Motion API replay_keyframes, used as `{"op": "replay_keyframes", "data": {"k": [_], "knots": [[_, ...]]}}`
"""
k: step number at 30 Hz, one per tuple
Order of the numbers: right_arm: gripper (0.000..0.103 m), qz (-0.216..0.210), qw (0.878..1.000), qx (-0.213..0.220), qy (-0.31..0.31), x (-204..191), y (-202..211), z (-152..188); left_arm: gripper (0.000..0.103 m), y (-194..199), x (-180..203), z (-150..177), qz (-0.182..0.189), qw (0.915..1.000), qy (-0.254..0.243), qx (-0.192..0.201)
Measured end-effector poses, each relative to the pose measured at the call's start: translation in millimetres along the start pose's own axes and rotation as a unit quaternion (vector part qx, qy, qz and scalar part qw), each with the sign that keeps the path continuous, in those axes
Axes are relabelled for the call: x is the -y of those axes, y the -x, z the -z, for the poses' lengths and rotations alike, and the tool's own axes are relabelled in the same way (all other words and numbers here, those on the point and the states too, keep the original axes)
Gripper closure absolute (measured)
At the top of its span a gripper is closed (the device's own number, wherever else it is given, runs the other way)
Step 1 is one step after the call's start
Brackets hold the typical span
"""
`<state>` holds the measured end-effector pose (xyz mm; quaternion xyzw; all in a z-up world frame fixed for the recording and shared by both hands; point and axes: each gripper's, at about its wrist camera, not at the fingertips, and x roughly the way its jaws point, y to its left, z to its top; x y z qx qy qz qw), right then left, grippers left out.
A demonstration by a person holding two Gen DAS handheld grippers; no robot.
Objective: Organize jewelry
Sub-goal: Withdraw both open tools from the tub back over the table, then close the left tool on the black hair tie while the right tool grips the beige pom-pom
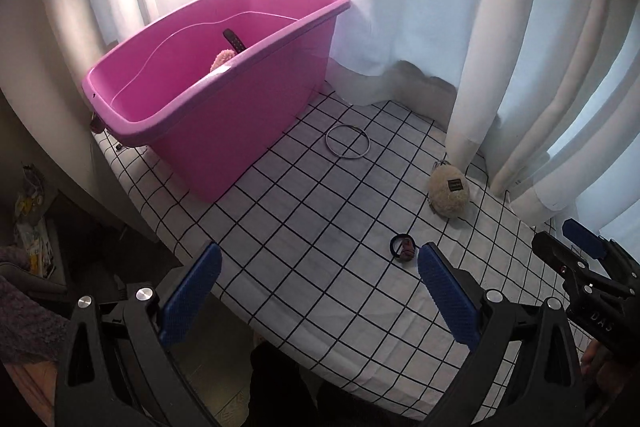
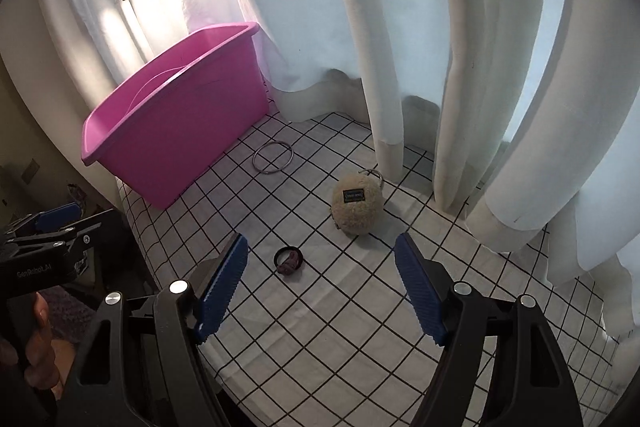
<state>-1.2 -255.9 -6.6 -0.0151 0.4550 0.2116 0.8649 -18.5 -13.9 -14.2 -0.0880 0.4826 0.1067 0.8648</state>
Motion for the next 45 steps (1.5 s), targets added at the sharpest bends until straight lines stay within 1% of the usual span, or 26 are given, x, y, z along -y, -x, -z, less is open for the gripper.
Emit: {"op": "replay_keyframes", "data": {"k": [4,8,12,16,22,27,29,34,39,45], "knots": [[0.03,0.0,1.0,-0.007,-0.01,23,-2,17,0.006,-14,12,16,0.001,0.9998,0.012,-0.018],[0.03,-0.005,1.0,-0.015,-0.013,33,-14,26,0.006,-34,22,33,-0.007,0.9993,0.019,-0.032],[0.03,-0.015,0.999,-0.029,-0.015,39,-36,30,0.006,-56,26,46,-0.013,0.9988,0.02,-0.043],[0.03,-0.016,0.999,-0.036,-0.015,40,-61,27,0.006,-80,29,52,-0.005,0.9985,0.019,-0.051],[0.03,-0.021,0.999,-0.037,-0.014,44,-98,17,0.006,-115,37,53,0.01,0.9988,0.018,-0.045],[0.03,-0.03,0.999,-0.032,-0.016,45,-124,9,0.006,-138,48,49,0.028,0.9991,0.001,-0.031],[0.03,-0.03,0.999,-0.03,-0.009,43,-132,5,0.006,-146,52,48,0.03,0.9992,-0.005,-0.025],[0.03,-0.028,0.999,-0.017,0.001,41,-148,0,0.006,-155,60,47,0.05,0.9986,-0.015,-0.009],[0.03,-0.026,1.0,-0.017,-0.001,40,-171,-2,0.006,-166,68,44,0.046,0.9987,-0.024,0.0],[0.03,-0.015,1.0,-0.024,0.002,38,-184,-7,0.006,-178,71,42,0.041,0.9988,-0.028,-0.004]]}}
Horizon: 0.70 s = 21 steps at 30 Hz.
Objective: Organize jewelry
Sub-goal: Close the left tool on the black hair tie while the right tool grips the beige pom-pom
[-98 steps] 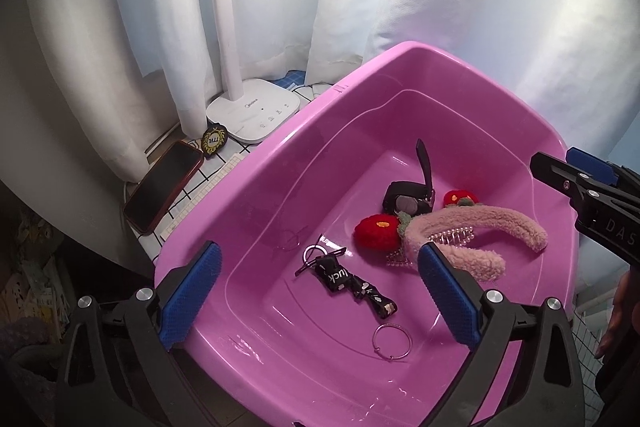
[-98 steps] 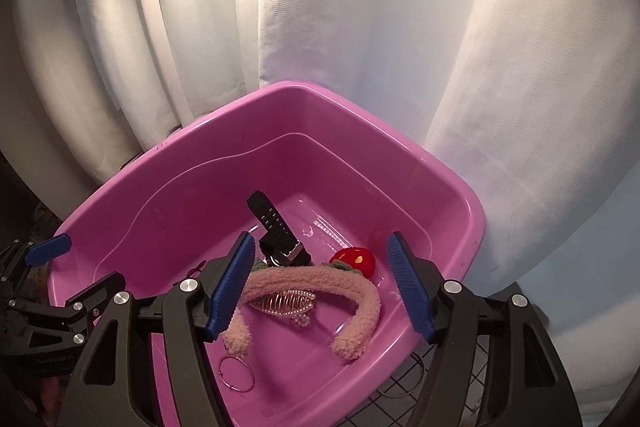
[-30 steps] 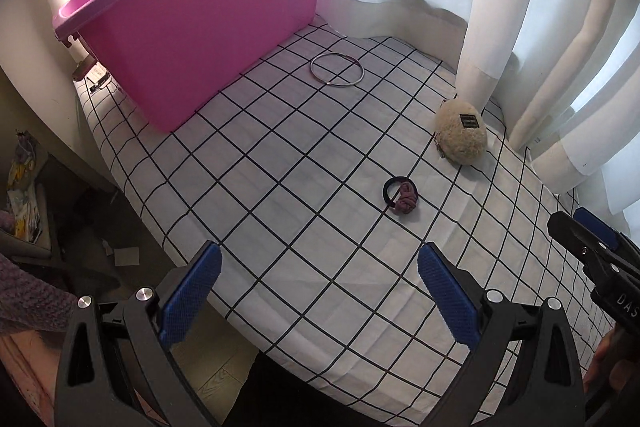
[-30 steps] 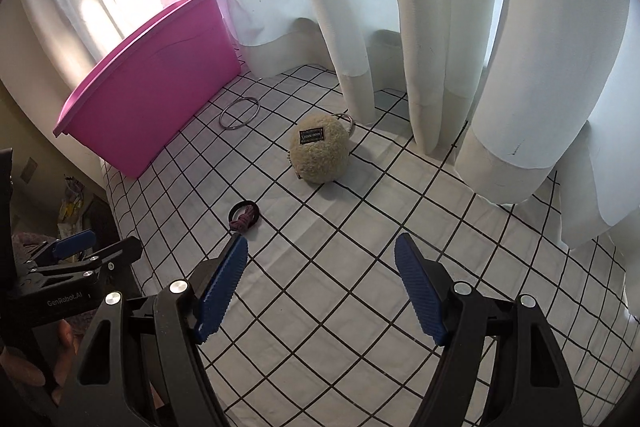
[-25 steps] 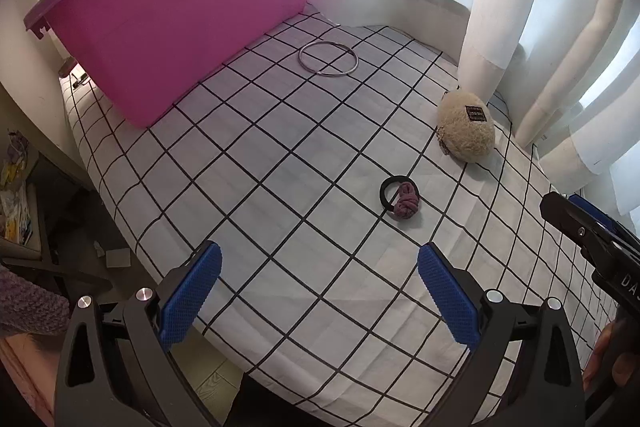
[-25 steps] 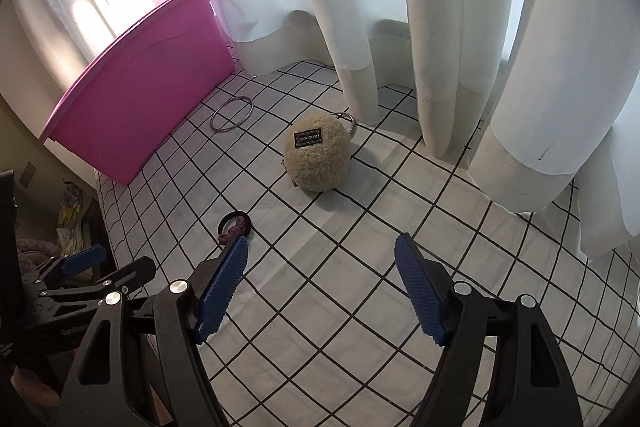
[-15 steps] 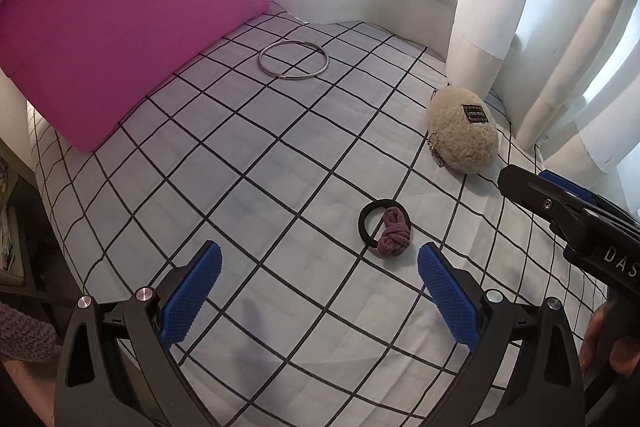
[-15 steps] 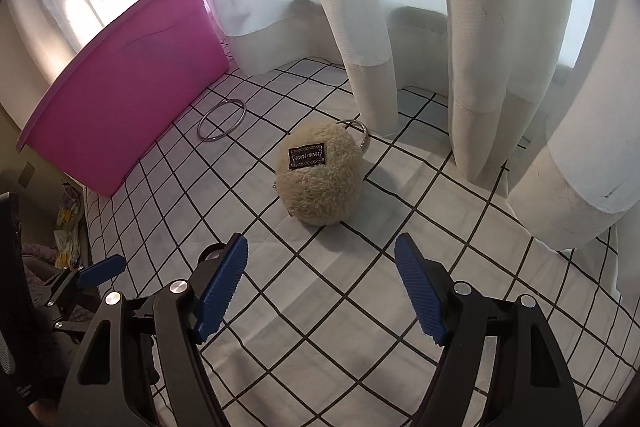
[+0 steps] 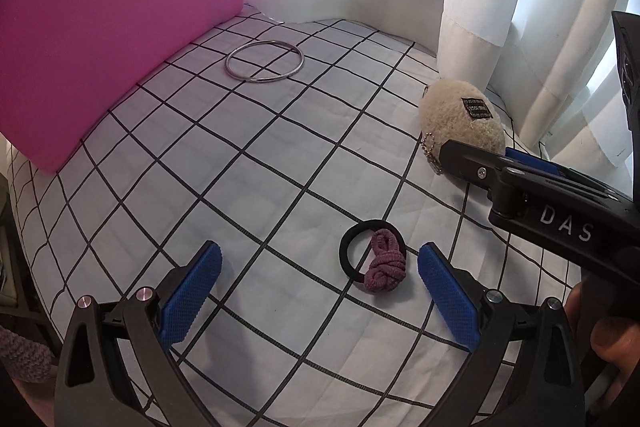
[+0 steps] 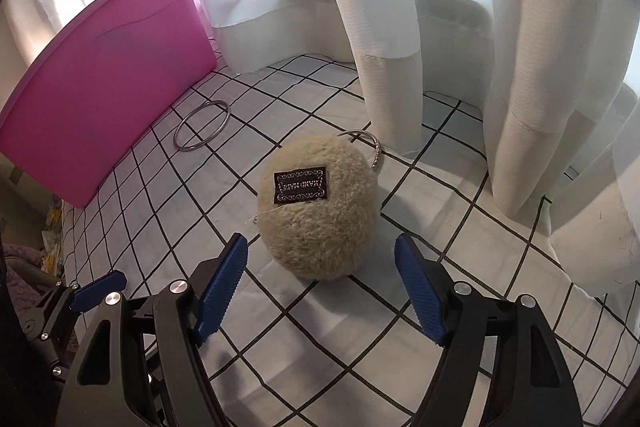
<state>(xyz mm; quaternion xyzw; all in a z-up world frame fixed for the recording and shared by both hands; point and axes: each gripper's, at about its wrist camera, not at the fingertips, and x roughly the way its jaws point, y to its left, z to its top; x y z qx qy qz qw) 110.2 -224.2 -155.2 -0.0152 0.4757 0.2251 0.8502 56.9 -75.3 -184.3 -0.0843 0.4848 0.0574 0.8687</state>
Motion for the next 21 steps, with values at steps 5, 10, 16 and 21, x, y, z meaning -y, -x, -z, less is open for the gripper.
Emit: {"op": "replay_keyframes", "data": {"k": [5,10,16,21], "knots": [[0.03,0.008,1.0,-0.004,0.001,-1,-9,-7,0.006,-1,-2,2,-0.012,0.9999,-0.009,0.008],[0.031,0.013,1.0,0.012,0.008,-4,-14,-10,0.006,-5,-2,2,-0.031,0.9992,-0.014,0.02],[0.046,0.009,0.999,0.032,0.017,-5,-7,-4,0.031,0,-2,4,-0.042,0.9983,-0.016,0.037],[0.054,0.006,0.998,0.051,0.021,-2,4,4,0.08,3,-9,1,-0.037,0.9981,-0.015,0.047]]}}
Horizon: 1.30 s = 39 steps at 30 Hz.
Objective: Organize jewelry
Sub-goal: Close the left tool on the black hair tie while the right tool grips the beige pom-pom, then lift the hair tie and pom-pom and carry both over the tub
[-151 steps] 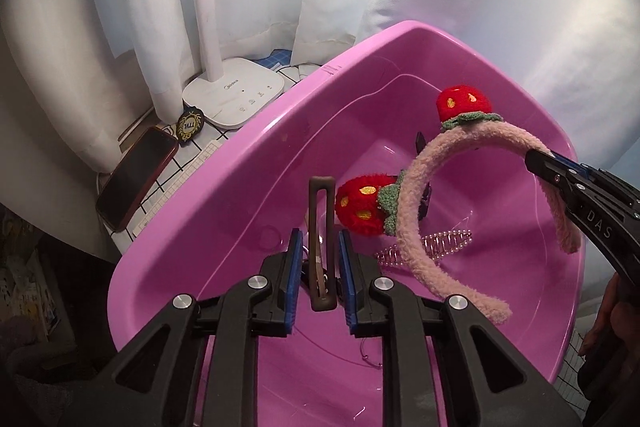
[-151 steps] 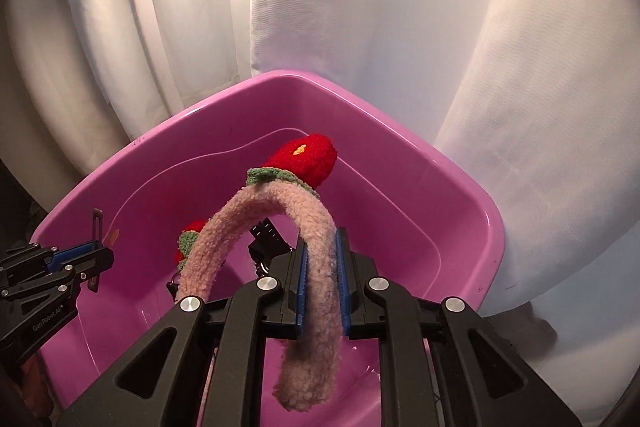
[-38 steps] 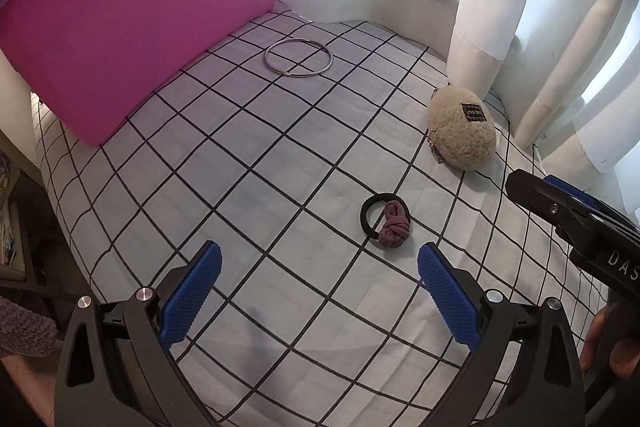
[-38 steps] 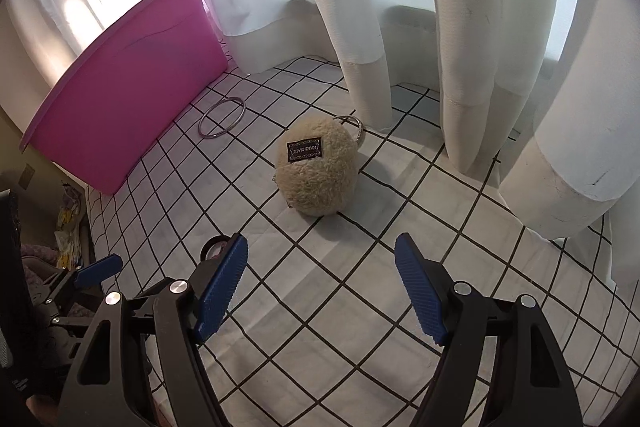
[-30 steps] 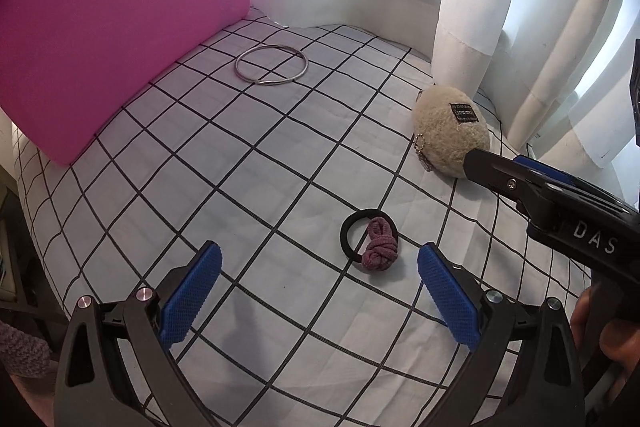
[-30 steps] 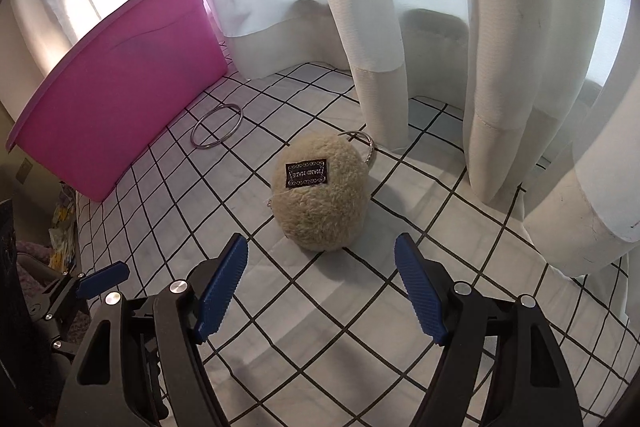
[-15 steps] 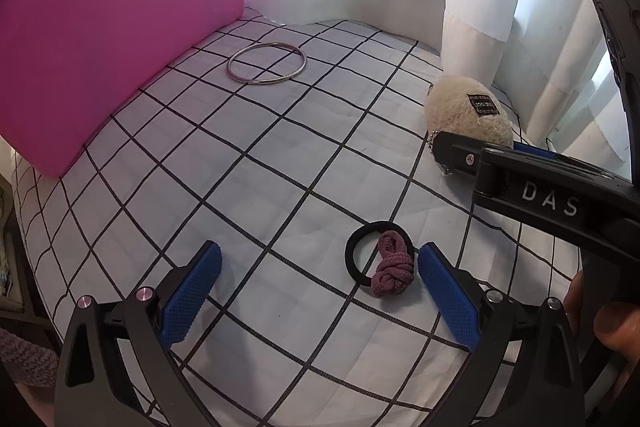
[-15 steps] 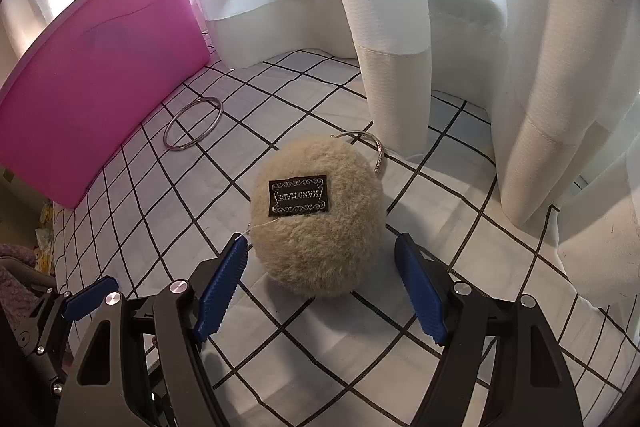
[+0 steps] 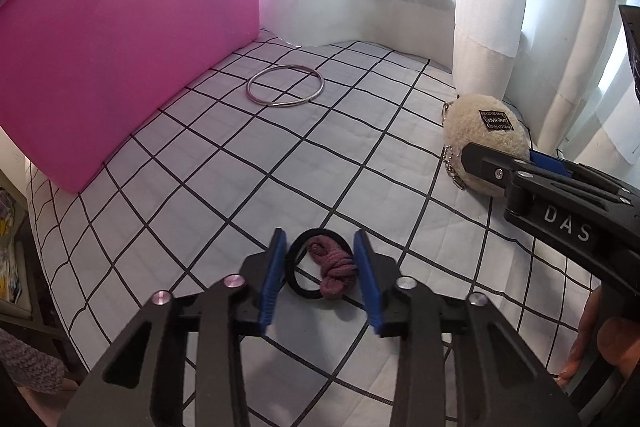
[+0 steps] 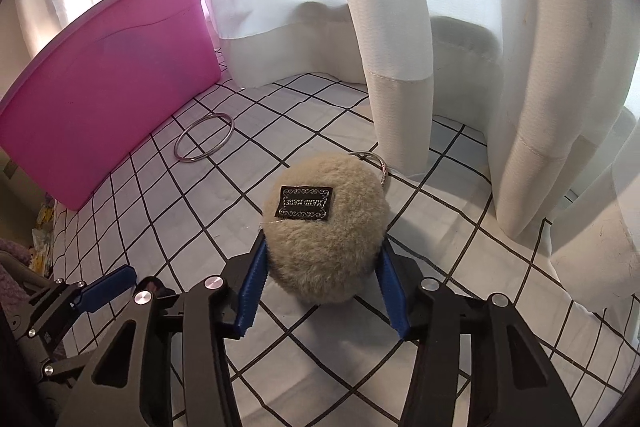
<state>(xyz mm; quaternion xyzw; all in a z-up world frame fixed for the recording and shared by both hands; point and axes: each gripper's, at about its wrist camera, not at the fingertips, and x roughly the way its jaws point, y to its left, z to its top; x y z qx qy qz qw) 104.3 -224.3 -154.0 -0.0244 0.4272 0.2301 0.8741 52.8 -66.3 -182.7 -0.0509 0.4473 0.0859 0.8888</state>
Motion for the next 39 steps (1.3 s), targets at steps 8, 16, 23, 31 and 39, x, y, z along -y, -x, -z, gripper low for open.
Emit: {"op": "replay_keyframes", "data": {"k": [8,16,23,31,39], "knots": [[0.055,-0.015,0.999,0.03,-0.006,-1,23,7,0.089,6,-18,-1,0.024,0.9995,0.018,0.004],[0.055,-0.02,0.999,0.024,-0.017,-4,38,19,0.089,25,-34,-5,0.056,0.9972,0.046,0.017],[0.055,-0.022,0.999,0.017,-0.024,-8,61,26,0.089,49,-37,-14,0.067,0.9967,0.043,0.015],[0.055,-0.029,0.999,0.017,-0.012,-13,108,21,0.089,94,-35,-25,0.073,0.9965,0.039,0.012],[0.055,-0.054,0.998,0.02,0.014,-29,149,6,0.089,150,-49,-40,0.065,0.9947,0.069,0.041]]}}
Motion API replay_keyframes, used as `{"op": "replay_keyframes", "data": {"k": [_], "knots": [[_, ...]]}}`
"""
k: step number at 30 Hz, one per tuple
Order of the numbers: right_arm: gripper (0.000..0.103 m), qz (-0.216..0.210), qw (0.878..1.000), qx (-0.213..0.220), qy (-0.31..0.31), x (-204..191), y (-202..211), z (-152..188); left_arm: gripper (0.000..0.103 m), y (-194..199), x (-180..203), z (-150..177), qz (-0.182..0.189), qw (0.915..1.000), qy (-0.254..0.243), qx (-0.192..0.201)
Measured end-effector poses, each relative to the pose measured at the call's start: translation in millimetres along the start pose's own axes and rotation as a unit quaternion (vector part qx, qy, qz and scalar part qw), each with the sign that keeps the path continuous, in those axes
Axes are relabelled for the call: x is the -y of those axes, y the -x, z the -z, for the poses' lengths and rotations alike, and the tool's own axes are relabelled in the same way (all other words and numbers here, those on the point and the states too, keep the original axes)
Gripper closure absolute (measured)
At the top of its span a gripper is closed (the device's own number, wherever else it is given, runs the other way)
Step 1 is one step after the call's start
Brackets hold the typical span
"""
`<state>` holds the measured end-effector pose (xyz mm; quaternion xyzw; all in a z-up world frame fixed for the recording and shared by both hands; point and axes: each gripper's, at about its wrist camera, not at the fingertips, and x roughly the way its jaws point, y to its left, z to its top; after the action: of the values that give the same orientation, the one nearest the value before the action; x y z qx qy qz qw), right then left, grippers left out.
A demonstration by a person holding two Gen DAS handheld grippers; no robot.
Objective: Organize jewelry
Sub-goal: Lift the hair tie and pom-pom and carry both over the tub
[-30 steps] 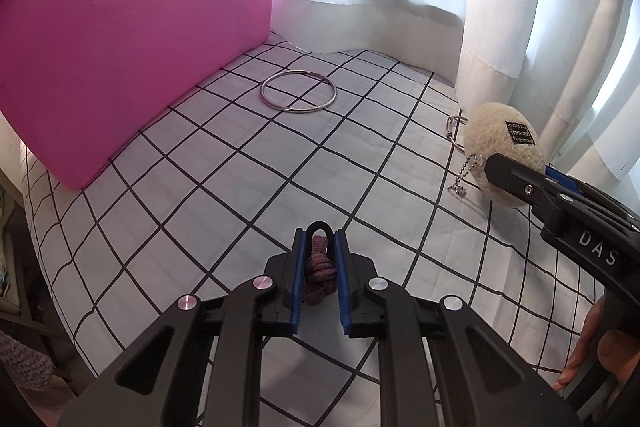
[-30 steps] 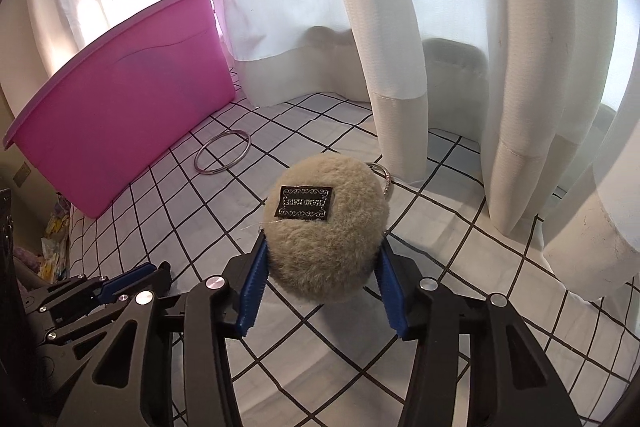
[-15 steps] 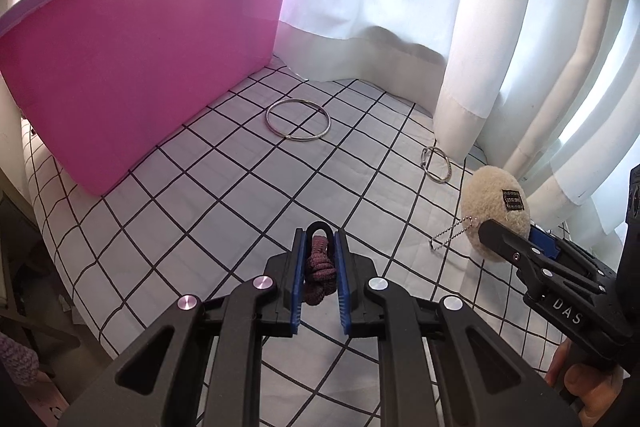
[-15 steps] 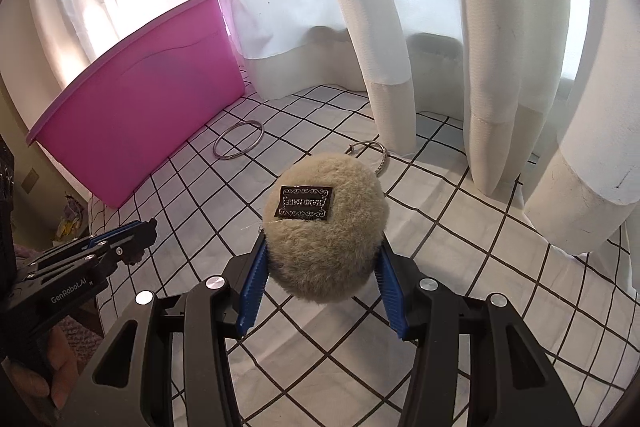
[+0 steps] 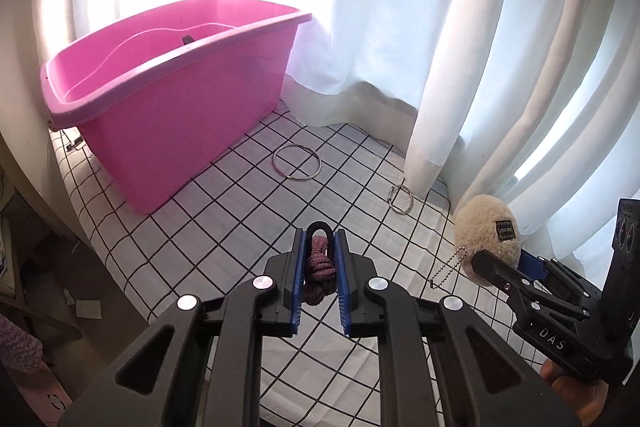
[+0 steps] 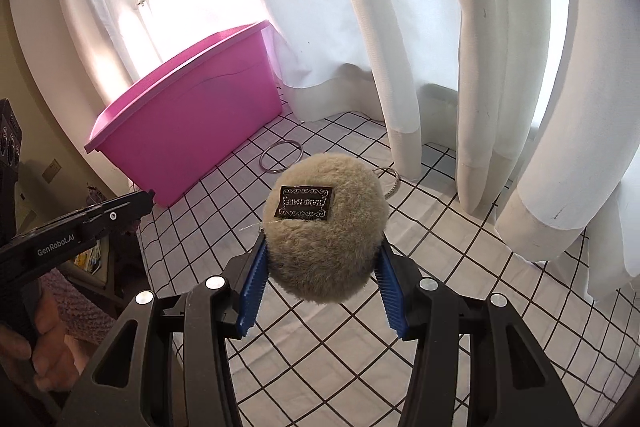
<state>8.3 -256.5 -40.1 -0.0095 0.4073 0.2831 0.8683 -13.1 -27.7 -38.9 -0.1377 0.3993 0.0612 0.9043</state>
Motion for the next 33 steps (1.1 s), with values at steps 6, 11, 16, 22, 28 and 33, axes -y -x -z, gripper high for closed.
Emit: {"op": "replay_keyframes", "data": {"k": [6,11,16,22,28,33], "knots": [[0.055,-0.033,0.999,0.02,0.025,-23,18,-20,0.089,38,-16,-16,-0.03,0.9989,0.018,0.032],[0.055,-0.061,0.997,0.025,0.047,-46,20,-38,0.089,63,-33,-27,-0.038,0.997,0.04,0.054],[0.055,-0.074,0.995,0.035,0.056,-71,20,-54,0.089,81,-52,-43,-0.044,0.9954,0.04,0.075],[0.055,-0.07,0.993,0.06,0.068,-106,16,-85,0.089,90,-83,-72,-0.038,0.9937,0.032,0.1],[0.055,-0.068,0.991,0.086,0.078,-151,4,-127,0.089,88,-124,-111,-0.03,0.9938,0.011,0.107],[0.055,-0.075,0.99,0.093,0.08,-188,-22,-162,0.089,84,-166,-148,-0.02,0.9933,0.004,0.114]]}}
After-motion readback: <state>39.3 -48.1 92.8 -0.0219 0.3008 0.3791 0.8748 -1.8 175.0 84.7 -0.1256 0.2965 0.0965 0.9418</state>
